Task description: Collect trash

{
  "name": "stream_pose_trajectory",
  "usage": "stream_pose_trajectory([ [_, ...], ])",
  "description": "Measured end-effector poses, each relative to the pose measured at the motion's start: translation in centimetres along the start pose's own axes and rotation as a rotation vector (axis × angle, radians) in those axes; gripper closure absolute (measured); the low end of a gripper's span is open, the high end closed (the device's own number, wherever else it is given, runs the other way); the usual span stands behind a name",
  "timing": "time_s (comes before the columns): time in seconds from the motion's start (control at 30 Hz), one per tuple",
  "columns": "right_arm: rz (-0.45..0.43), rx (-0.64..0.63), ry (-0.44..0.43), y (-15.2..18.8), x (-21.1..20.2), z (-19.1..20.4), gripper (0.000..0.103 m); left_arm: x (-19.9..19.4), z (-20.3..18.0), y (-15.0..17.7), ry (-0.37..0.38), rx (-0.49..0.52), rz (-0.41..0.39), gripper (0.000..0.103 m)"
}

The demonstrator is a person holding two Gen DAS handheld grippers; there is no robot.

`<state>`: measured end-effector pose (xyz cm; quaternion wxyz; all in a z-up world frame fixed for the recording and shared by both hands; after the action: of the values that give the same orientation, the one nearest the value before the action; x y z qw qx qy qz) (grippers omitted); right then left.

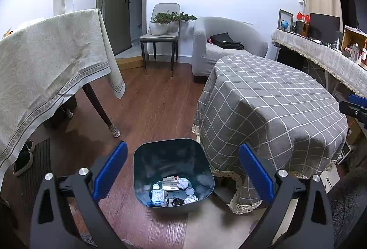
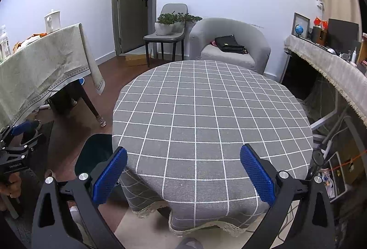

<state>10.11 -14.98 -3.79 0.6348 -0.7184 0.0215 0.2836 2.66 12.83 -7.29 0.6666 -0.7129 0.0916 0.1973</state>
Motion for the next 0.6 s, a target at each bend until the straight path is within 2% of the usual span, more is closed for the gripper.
stream_pose_trajectory([
  [0.6, 0.001, -0.003, 0.005, -0.01, -0.10, 0.22, 0.004, 0.00, 0.08, -0.04, 0.002, -0.003, 0.000, 0.004],
])
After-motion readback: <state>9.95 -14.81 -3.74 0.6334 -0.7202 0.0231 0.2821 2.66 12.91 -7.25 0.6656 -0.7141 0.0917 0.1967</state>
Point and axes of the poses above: each gripper's, at about its wrist camera, not at the fingertips, and x roughly the way its jaws point, z to its left, y to its underside, the point moved 9 cm from there along x, roughly the way its jaws point, and after that the axes turned 11 degrees about -z, right-handed, at the moved point
